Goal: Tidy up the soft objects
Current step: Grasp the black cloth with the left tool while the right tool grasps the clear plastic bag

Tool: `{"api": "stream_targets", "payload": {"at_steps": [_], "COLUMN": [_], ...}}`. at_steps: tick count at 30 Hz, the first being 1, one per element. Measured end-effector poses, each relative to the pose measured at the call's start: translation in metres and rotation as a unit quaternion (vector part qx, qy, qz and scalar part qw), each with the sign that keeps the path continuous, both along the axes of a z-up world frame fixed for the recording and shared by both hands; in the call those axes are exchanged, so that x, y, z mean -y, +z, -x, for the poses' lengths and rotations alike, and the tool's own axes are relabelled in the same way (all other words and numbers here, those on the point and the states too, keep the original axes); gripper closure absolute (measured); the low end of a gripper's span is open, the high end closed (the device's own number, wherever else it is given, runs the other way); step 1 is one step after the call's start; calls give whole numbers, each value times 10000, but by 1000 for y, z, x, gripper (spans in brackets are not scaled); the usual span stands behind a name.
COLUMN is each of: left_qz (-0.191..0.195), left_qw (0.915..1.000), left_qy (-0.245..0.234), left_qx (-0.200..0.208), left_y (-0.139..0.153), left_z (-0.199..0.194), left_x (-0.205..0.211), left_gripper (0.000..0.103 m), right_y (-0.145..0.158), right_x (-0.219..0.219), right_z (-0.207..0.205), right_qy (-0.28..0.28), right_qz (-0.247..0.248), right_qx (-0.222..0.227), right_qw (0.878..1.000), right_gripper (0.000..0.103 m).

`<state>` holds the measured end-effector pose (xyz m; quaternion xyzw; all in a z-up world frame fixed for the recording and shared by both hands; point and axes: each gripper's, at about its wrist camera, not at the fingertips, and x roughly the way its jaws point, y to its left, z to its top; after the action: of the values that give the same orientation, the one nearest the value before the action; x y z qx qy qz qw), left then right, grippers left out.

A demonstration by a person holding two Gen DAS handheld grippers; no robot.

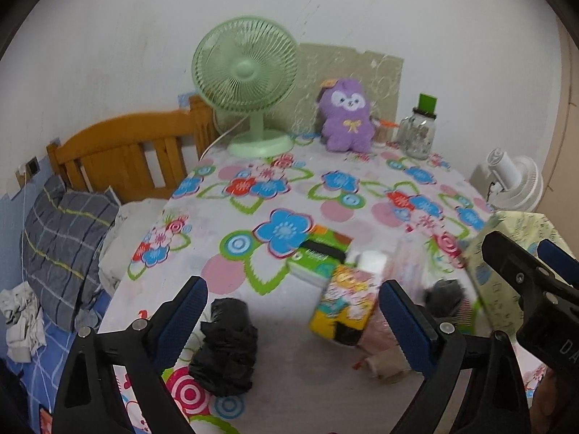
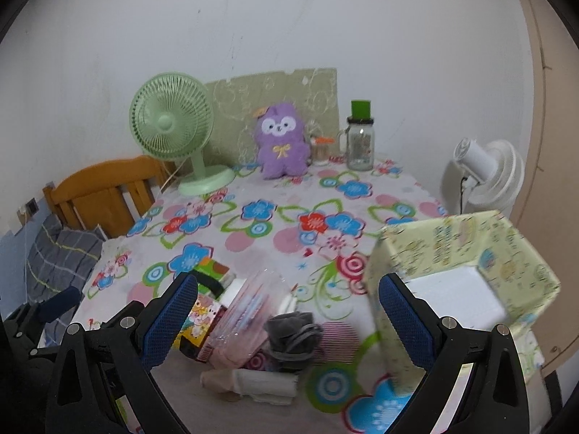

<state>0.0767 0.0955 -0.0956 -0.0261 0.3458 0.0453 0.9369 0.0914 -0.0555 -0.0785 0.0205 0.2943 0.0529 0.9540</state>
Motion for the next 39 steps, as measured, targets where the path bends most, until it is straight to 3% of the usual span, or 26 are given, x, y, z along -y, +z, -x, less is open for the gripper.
{"api": "stream_targets", "payload": {"at_steps": [13,18,24,27,31,39], "left_qz": [76,168,298,328,268,343], "left_qw": [9976,9961,9945,9935,9936,9946], "left_qy": [356,316,180,74,-47,-151], "left_qx": [-589,-810,-984,-1085,-1100,-970], "left_y": [-44,-60,-74,-79,-79,-72], "left_z": [-31,-38,-45,-49,-52,-59], "left_x": [-39,-45,-41,-38,-31,-26], "left_gripper": [14,28,53,66,73,78], "right_y": [-47,-59,-71,-73,-76,-75], "right_x": [-31,-37,-41,-45,-49,-57], "right_z": [-41,-54,-66,-69,-72,-73], "right_qy": [71,99,53,76,170,384], "right_qz": [217,296,460,534,593,612], "right_qx": [-721,-955,-1126,-1167,-1209,-1170], "right_qw": [9971,9949,9926,9917,9907,9905], "right_gripper": [14,20,27,36,48,74]}}
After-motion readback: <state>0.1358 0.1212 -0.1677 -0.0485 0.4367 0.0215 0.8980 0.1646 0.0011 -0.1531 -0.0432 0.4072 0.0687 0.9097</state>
